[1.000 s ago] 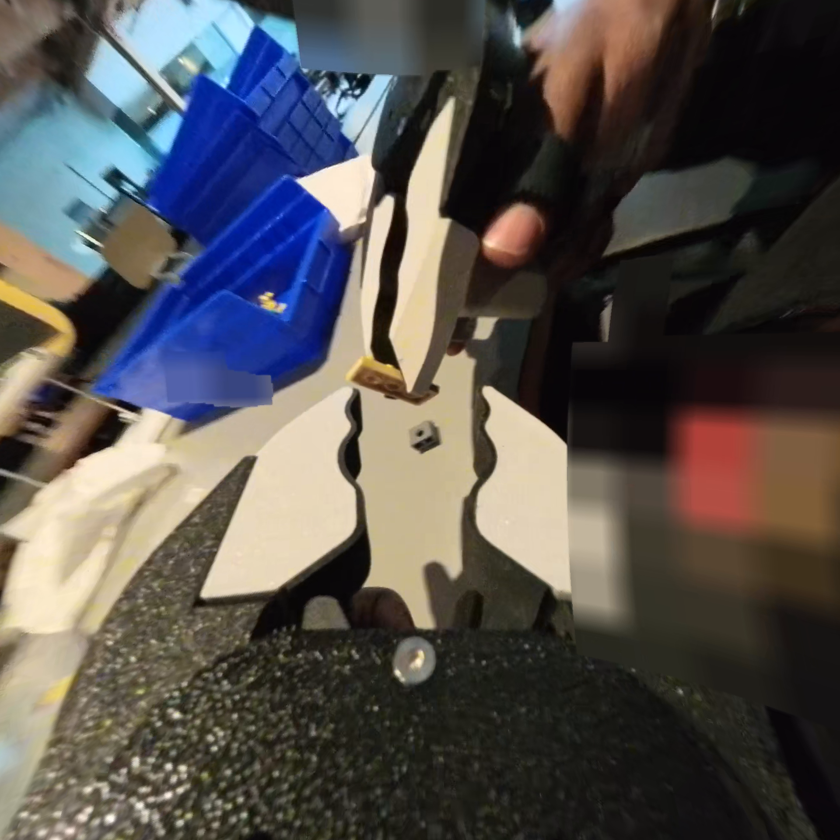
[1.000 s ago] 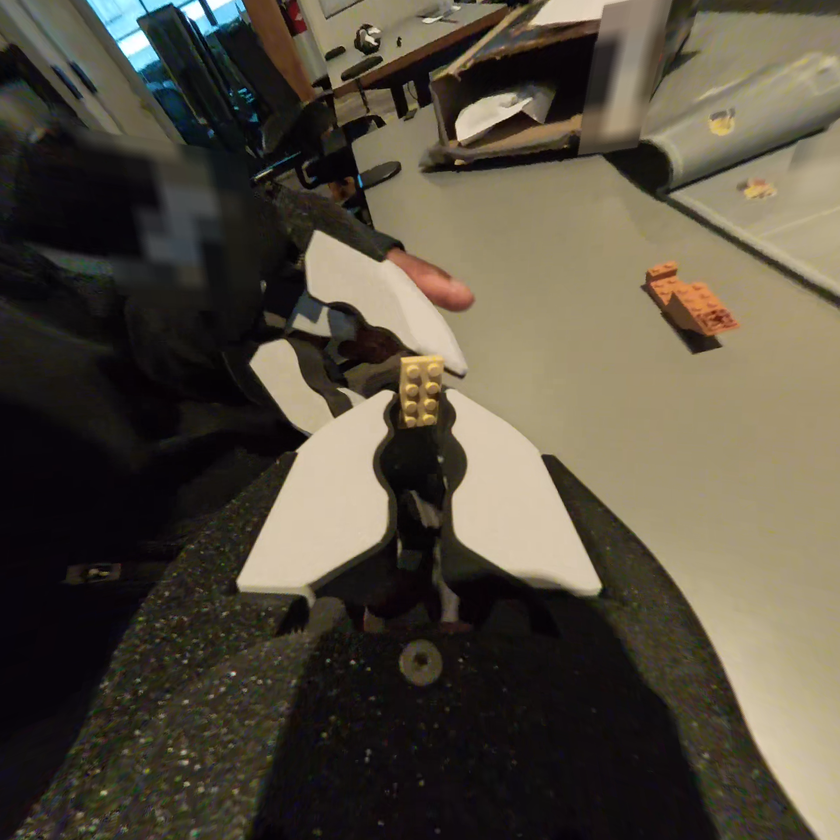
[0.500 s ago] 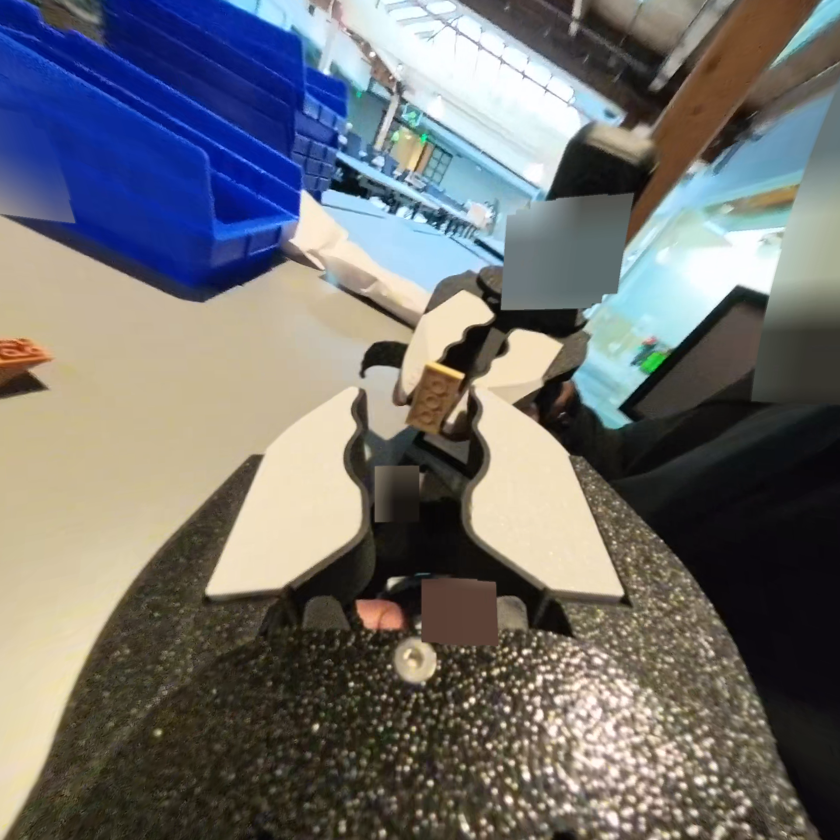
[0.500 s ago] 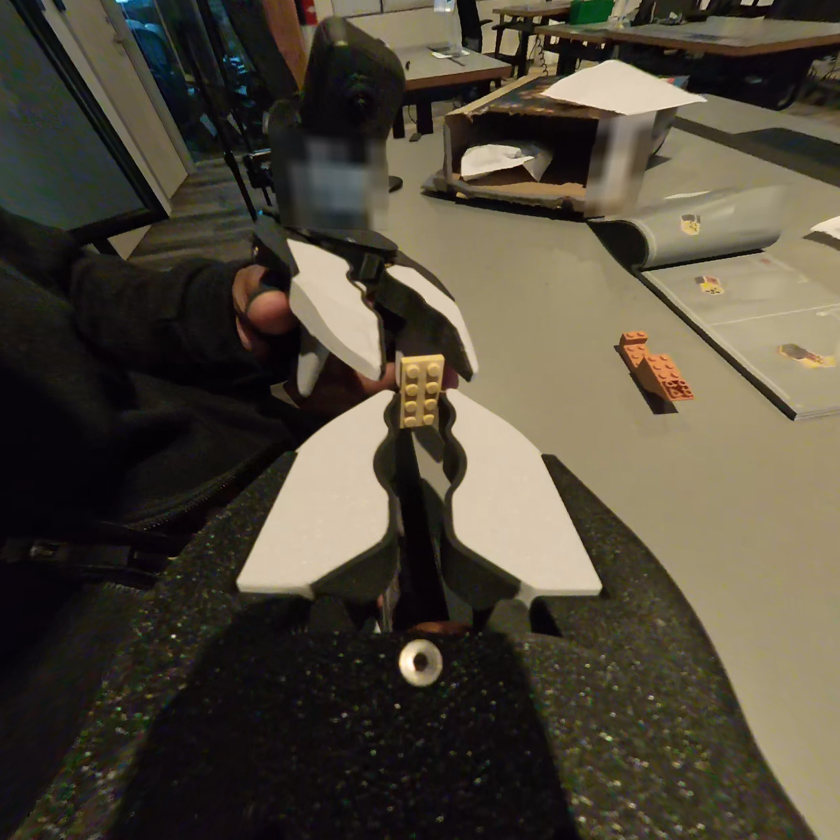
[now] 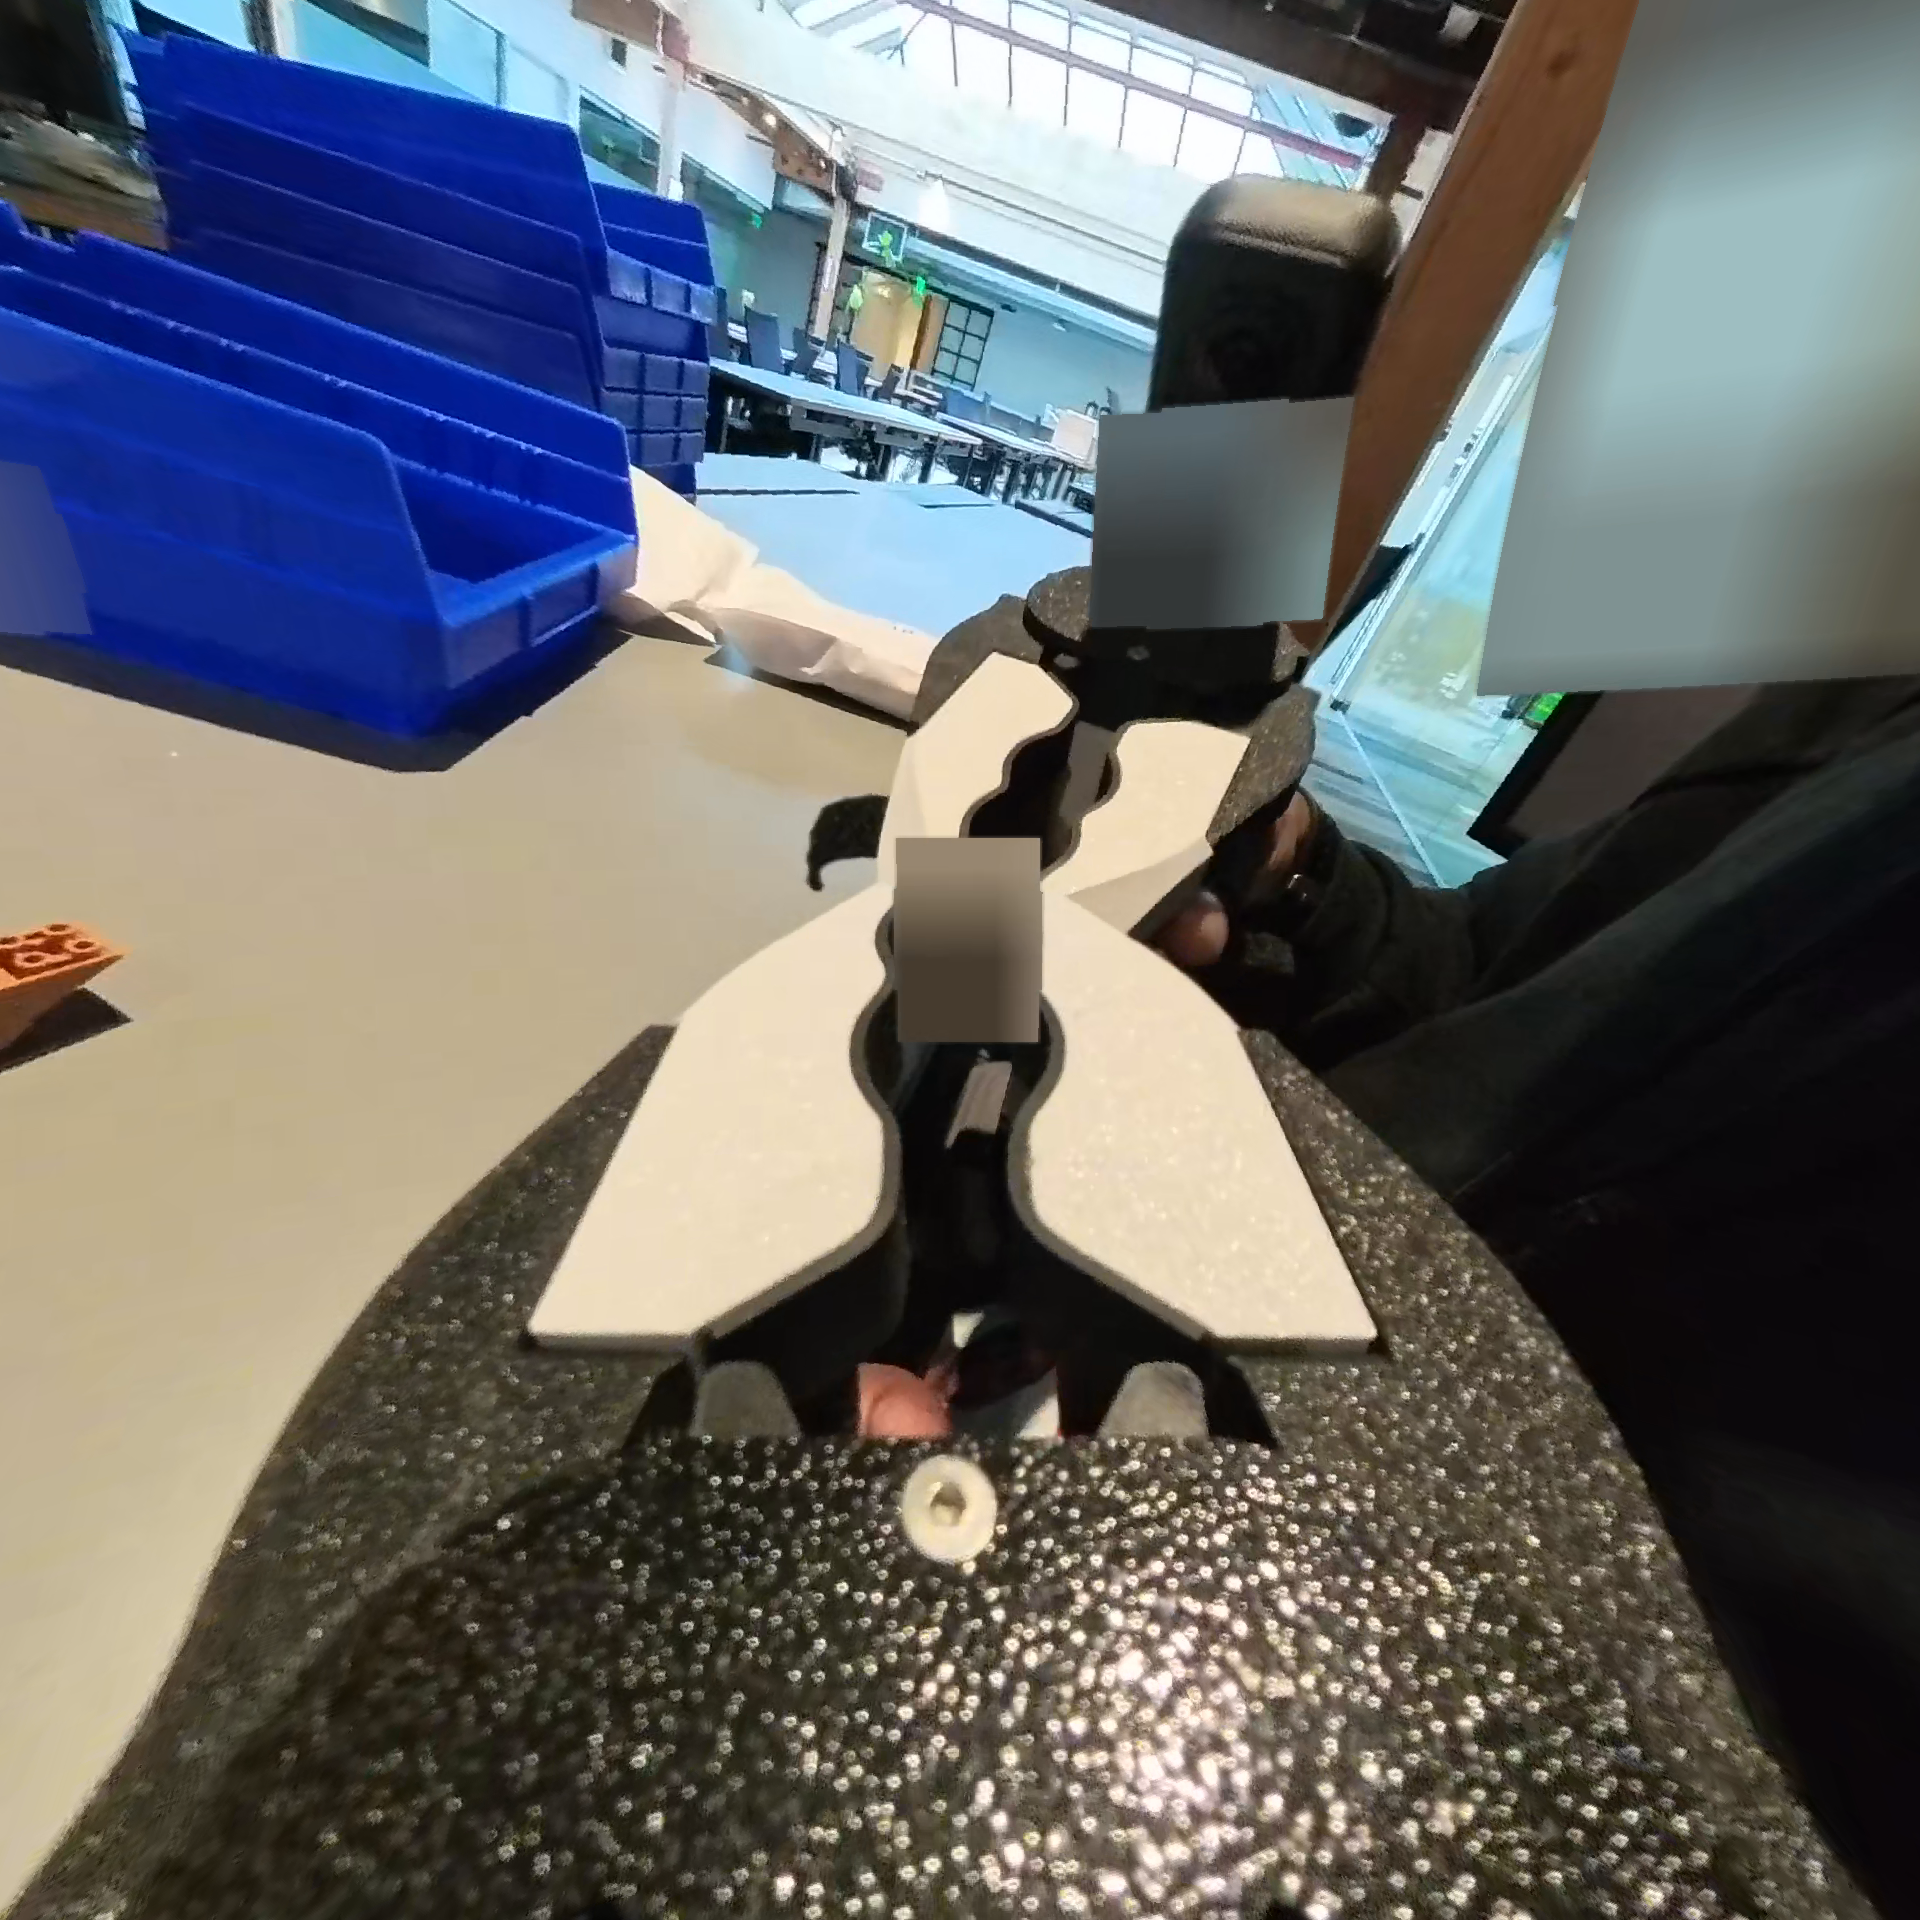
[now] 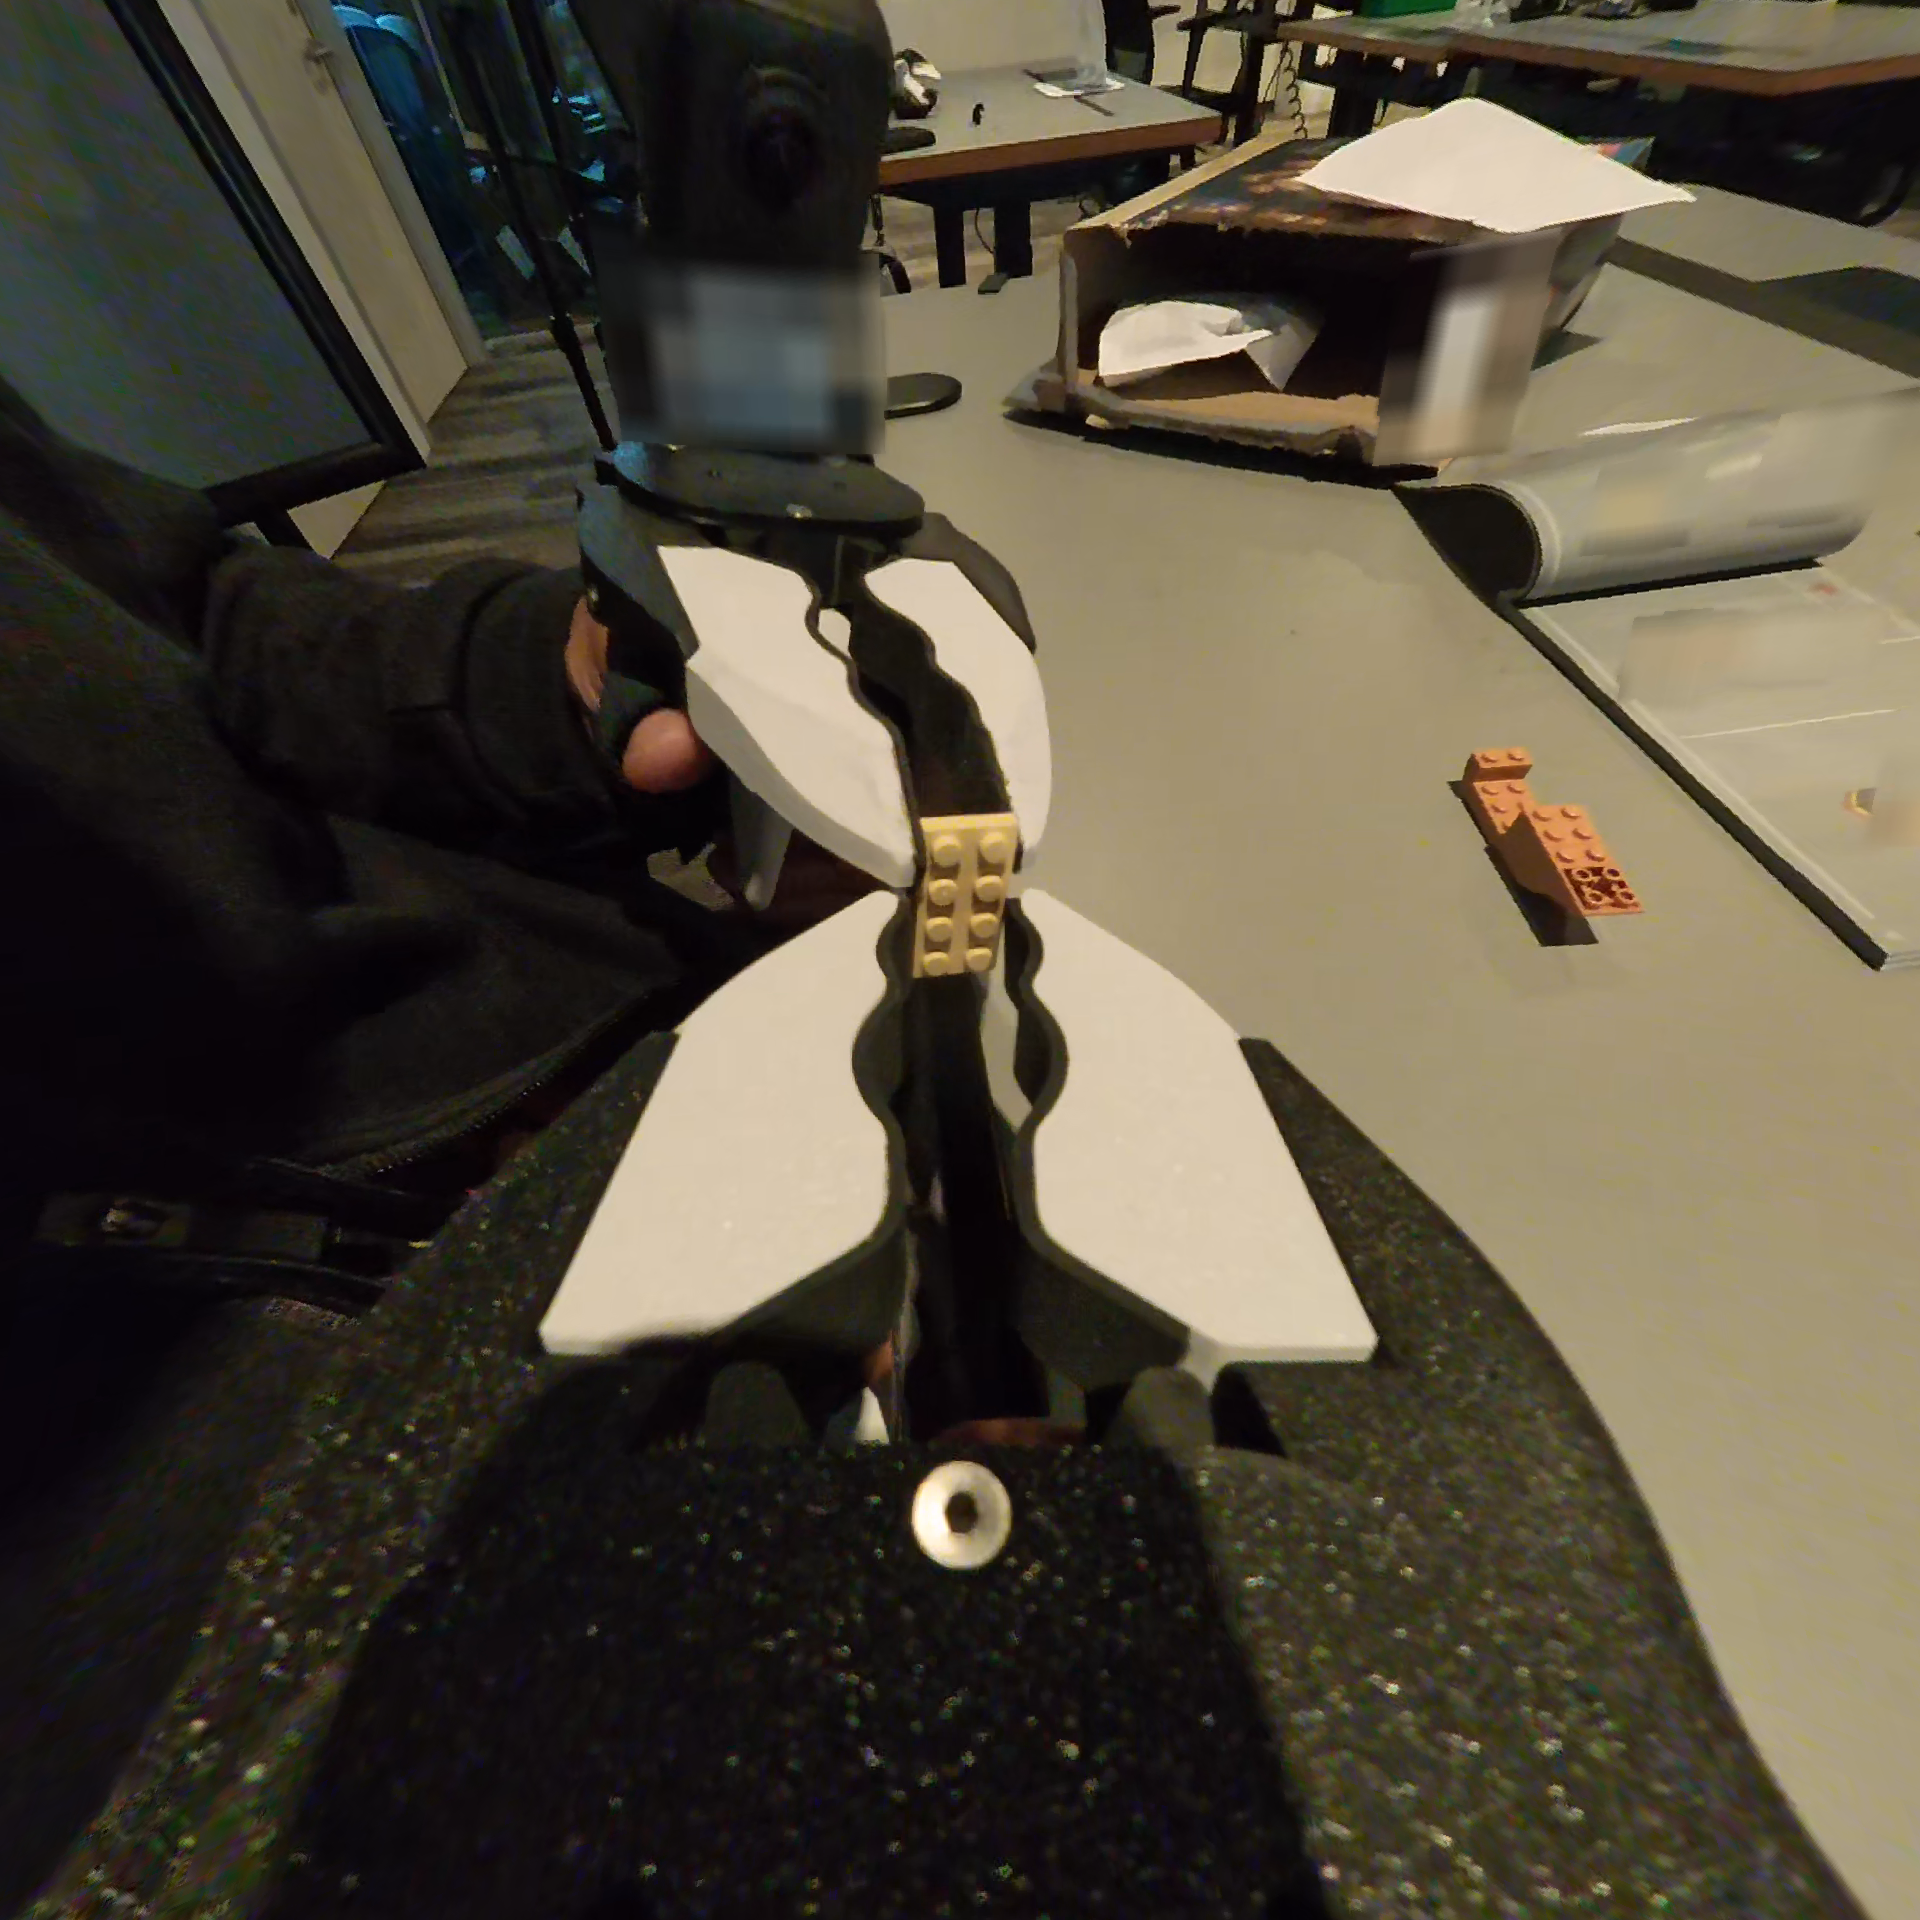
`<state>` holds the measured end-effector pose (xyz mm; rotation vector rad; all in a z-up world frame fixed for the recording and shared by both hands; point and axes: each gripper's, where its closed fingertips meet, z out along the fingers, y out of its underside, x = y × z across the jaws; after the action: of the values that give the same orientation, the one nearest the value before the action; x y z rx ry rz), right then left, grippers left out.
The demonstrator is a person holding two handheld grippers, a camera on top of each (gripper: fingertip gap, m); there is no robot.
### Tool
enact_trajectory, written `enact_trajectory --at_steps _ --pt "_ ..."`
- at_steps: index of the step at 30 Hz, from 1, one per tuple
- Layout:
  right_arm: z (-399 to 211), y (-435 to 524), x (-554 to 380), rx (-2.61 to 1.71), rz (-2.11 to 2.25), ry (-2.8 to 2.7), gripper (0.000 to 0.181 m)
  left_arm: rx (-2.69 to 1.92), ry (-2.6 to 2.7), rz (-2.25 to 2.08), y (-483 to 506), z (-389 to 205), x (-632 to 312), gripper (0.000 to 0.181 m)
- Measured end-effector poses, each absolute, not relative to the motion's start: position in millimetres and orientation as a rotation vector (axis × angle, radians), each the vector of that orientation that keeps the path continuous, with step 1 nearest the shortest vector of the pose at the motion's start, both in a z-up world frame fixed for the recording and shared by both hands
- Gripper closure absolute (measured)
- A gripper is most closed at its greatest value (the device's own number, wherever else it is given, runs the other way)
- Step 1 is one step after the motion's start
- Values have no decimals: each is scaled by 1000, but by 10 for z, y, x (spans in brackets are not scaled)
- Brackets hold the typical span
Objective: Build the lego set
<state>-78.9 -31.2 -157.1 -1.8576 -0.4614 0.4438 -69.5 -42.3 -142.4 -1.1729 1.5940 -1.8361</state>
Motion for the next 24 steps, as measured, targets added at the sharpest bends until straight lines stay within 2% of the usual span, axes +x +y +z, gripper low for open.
enact_trajectory --at_steps 2,5,8,14,21,24 --pt "-1547 -305 -768 -1838 414 -465 161 -1186 1579 -1862 -410 -1414 -693 165" --pt "-1516 -306 -676 -1799 273 -515 146 -1259 1494 -1988 -355 -1346 -697 166" --pt "-1517 -351 -670 -1755 195 -595 145 -1359 1377 -2129 -269 -1286 -696 165" --pt "-1494 -347 -817 -1765 488 -458 152 -1348 1329 -2145 -254 -1272 -691 166" --pt "-1523 -362 -861 -1806 600 -406 165 -1271 1394 -2138 -371 -1260 -723 166" --pt "-1512 -367 -876 -1798 632 -396 165 -1260 1412 -2134 -389 -1249 -727 165"
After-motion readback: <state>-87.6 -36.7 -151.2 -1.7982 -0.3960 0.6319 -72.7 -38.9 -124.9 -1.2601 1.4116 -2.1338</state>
